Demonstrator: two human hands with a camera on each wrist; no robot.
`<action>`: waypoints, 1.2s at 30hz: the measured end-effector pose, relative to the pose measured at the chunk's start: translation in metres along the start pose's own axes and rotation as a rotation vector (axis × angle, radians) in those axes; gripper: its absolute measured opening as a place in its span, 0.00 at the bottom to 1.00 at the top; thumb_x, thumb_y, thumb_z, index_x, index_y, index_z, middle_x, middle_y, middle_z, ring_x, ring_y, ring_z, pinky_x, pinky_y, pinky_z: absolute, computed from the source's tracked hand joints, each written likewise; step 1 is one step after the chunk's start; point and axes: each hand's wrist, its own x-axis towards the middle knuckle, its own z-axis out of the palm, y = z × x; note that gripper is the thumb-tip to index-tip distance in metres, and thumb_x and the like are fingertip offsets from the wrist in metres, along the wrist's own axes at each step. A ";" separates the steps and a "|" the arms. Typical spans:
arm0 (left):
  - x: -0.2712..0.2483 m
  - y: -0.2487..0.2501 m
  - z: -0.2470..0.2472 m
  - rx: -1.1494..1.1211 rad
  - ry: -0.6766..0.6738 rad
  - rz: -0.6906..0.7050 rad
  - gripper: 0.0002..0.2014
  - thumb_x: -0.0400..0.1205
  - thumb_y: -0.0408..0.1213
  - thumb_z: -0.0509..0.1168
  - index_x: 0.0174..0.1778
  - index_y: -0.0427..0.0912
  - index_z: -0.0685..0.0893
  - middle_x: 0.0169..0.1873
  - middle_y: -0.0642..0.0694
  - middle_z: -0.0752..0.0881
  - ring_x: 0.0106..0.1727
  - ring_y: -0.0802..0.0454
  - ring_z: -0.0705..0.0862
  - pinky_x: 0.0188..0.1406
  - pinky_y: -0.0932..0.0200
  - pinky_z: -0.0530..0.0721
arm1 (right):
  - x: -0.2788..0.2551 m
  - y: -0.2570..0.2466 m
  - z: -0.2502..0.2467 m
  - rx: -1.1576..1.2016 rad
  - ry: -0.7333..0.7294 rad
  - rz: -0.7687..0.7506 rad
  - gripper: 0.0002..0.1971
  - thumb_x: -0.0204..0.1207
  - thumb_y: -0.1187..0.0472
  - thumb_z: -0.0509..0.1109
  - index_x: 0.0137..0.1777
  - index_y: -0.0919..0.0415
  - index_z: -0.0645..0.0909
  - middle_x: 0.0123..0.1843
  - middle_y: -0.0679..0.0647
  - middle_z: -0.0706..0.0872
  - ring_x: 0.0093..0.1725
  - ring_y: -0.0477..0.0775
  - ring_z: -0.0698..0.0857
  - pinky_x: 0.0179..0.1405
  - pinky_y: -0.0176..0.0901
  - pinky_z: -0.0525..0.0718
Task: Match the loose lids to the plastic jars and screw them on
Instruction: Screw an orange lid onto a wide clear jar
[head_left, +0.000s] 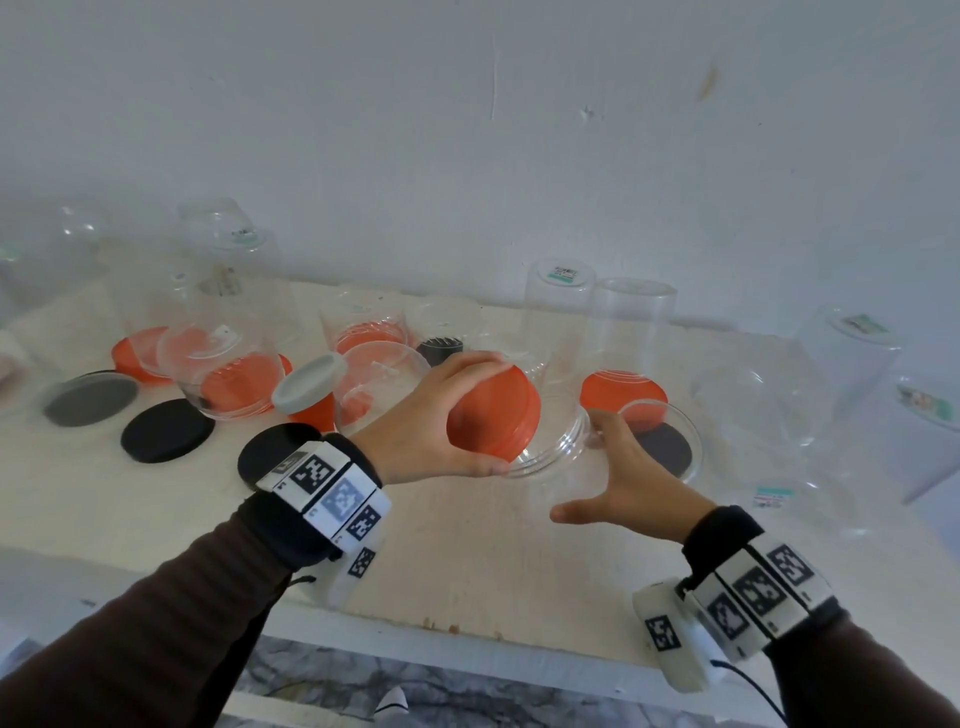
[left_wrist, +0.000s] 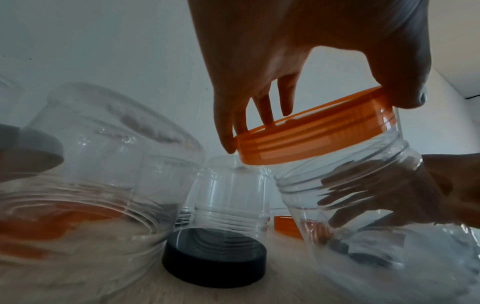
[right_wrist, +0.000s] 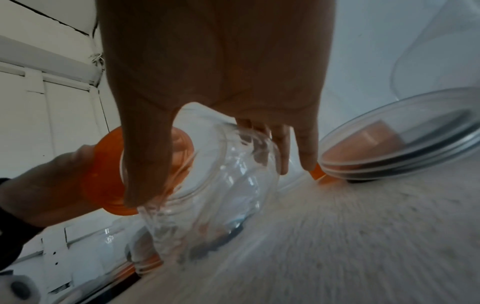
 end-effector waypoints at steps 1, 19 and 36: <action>0.001 0.001 0.001 0.002 0.002 -0.004 0.43 0.60 0.64 0.69 0.70 0.69 0.56 0.71 0.70 0.58 0.70 0.72 0.60 0.65 0.68 0.63 | 0.000 0.002 -0.001 0.028 -0.012 0.012 0.55 0.58 0.51 0.84 0.77 0.54 0.49 0.70 0.47 0.64 0.70 0.45 0.66 0.65 0.35 0.66; 0.030 0.039 0.028 0.396 -0.189 0.115 0.45 0.66 0.59 0.75 0.77 0.49 0.65 0.78 0.56 0.61 0.75 0.57 0.57 0.75 0.53 0.60 | 0.001 0.010 0.005 0.230 -0.038 0.012 0.53 0.55 0.58 0.86 0.75 0.47 0.55 0.67 0.43 0.71 0.66 0.43 0.75 0.61 0.39 0.79; 0.014 0.003 0.028 -0.164 -0.222 -0.218 0.61 0.62 0.34 0.82 0.79 0.53 0.44 0.73 0.58 0.58 0.72 0.61 0.63 0.66 0.71 0.68 | -0.007 -0.030 -0.025 -0.213 -0.017 -0.152 0.56 0.55 0.46 0.84 0.79 0.51 0.52 0.74 0.46 0.59 0.69 0.45 0.65 0.66 0.37 0.68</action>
